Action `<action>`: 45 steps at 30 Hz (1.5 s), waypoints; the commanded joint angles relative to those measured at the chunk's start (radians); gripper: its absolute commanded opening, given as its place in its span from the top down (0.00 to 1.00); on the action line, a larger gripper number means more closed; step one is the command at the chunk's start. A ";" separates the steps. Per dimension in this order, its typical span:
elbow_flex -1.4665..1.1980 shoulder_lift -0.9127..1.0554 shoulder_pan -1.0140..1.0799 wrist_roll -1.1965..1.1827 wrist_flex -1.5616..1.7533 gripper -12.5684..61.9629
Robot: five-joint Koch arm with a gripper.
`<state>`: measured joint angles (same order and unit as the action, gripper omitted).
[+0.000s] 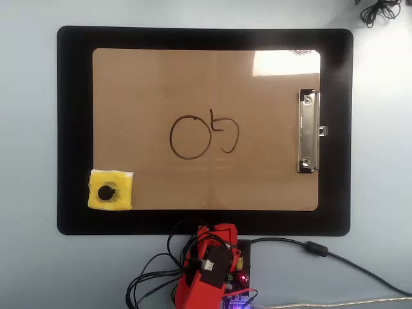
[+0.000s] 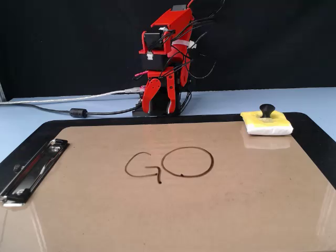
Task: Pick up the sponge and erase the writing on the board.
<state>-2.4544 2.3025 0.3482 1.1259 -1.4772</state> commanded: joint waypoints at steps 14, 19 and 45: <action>0.000 0.048 0.023 0.014 -0.035 0.37; 0.037 0.051 0.009 0.017 -0.014 0.38; 0.137 -0.170 -1.434 0.440 1.163 0.40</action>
<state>-2.3286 2.1445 -1.0677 1.6030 -0.4188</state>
